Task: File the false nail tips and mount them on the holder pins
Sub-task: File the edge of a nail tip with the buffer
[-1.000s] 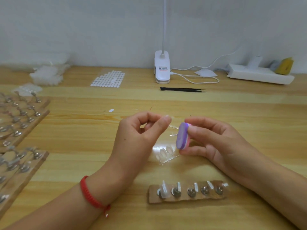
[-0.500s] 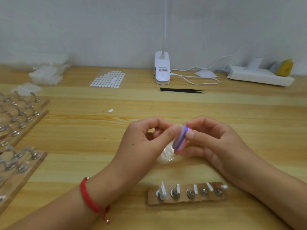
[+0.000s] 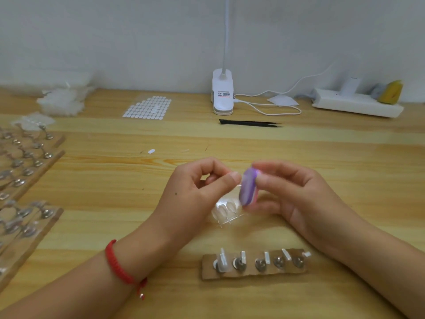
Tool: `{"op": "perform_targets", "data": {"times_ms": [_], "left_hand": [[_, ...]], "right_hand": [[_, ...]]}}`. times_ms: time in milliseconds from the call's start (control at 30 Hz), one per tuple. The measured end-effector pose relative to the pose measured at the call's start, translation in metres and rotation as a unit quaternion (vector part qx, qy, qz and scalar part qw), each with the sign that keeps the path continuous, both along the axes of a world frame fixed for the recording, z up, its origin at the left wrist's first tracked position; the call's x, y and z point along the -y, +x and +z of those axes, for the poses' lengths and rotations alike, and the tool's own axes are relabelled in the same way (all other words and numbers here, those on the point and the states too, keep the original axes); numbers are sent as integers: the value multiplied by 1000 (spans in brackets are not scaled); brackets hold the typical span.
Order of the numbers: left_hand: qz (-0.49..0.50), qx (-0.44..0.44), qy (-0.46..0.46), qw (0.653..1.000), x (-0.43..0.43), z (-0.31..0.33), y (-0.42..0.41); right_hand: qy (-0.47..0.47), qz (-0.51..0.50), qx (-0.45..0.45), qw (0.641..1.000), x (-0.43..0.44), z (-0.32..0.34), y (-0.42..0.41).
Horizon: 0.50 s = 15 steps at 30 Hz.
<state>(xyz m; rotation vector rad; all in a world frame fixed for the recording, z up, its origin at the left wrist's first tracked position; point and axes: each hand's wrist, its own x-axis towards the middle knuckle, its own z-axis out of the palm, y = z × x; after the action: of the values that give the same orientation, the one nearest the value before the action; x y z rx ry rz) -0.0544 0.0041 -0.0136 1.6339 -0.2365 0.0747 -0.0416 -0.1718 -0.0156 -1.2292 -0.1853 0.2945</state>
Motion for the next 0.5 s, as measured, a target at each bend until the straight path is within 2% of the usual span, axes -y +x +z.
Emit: {"op": "perform_targets", "data": {"times_ms": [67, 200, 367, 500], "left_hand": [[1, 8, 0, 1000, -1, 1, 0], [16, 22, -7, 1000, -1, 2, 0], [-40, 13, 25, 999, 2, -2, -1], [-9, 28, 22, 999, -1, -4, 2]], "right_hand": [[-43, 17, 28, 999, -3, 0, -4], [-54, 23, 35, 998, -3, 0, -4], [30, -36, -15, 999, 0, 0, -2], [-28, -16, 12, 999, -4, 1, -4]]}}
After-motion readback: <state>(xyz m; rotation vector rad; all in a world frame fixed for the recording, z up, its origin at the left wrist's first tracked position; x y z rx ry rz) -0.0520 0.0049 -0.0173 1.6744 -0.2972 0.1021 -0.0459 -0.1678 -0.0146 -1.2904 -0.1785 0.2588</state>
